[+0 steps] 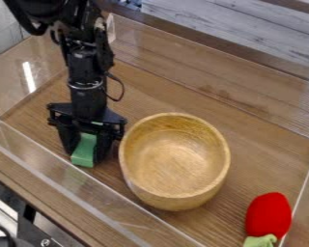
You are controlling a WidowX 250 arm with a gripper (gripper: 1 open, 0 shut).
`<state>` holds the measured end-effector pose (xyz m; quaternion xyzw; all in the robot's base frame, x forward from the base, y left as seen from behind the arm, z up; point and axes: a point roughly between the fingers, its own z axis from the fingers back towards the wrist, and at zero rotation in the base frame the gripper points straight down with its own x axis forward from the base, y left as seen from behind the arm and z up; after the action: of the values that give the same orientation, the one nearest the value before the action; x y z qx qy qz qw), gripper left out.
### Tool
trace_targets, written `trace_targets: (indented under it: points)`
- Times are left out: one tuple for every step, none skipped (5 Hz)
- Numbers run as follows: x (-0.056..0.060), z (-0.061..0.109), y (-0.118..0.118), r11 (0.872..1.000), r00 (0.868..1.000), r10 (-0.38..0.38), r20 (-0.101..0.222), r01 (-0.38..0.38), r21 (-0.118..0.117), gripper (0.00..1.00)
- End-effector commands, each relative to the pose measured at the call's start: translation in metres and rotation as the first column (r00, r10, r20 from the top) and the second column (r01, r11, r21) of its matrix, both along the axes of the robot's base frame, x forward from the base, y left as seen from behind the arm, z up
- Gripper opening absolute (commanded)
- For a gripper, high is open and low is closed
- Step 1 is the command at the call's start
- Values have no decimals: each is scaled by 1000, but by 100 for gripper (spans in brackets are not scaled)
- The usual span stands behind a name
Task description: Put the green block in the brown bowl
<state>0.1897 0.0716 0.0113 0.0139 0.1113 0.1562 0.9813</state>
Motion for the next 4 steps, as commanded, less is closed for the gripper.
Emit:
trace_targets:
  points:
    - [-3,15,-2,1000,1000,-20,24,20,25,0]
    - [-4,32,-2,998,998,-41,58,38,51,0]
    - [-3,53,-5,995,994,-57,95,48,91,0]
    - [7,67,-21,992,992,-58,111,45,118,0]
